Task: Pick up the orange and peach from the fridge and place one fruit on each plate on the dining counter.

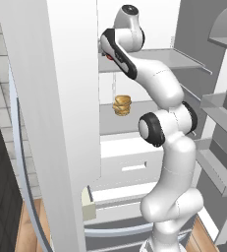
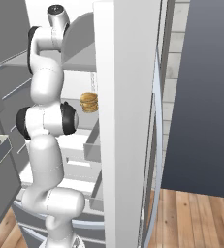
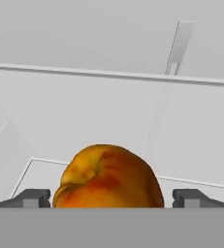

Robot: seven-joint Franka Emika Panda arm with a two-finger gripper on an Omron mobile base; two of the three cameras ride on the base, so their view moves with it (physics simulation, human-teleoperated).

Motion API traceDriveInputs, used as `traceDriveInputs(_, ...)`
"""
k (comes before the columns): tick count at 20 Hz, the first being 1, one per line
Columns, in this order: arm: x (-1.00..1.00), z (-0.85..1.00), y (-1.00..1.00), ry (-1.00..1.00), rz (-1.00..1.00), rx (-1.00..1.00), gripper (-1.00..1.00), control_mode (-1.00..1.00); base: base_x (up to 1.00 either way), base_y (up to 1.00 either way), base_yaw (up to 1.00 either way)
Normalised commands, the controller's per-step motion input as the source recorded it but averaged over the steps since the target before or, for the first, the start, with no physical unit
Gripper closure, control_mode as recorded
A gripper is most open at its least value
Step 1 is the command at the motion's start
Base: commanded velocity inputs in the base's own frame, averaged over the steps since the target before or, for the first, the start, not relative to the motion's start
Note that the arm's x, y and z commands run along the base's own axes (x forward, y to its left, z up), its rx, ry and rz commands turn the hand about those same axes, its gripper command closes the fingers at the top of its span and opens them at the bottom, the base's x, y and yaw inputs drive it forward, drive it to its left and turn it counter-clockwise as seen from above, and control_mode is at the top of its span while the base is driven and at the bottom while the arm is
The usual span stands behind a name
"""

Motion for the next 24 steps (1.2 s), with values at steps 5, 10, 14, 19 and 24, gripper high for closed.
traceDriveInputs(5, 0.0, -0.25, 0.01, 0.0, 0.0, 0.0, -1.0, -1.0, 0.0, 0.0, 0.0)
traceDriveInputs(10, 0.0, -0.28, 0.0, 0.0, 0.0, 0.0, -1.0, -1.0, 0.0, 0.0, 0.0)
traceDriveInputs(14, 0.0, -0.18, 0.0, 0.0, 0.0, 0.0, -1.0, -1.0, 0.0, 0.0, 0.0)
traceDriveInputs(19, 0.0, -0.17, 0.0, 0.02, 0.0, 0.0, -1.0, -1.0, 0.0, 0.0, 0.0)
traceDriveInputs(24, 0.0, -0.02, 0.0, 0.06, 0.0, 0.0, 1.0, -1.0, 0.0, 0.0, 0.0)
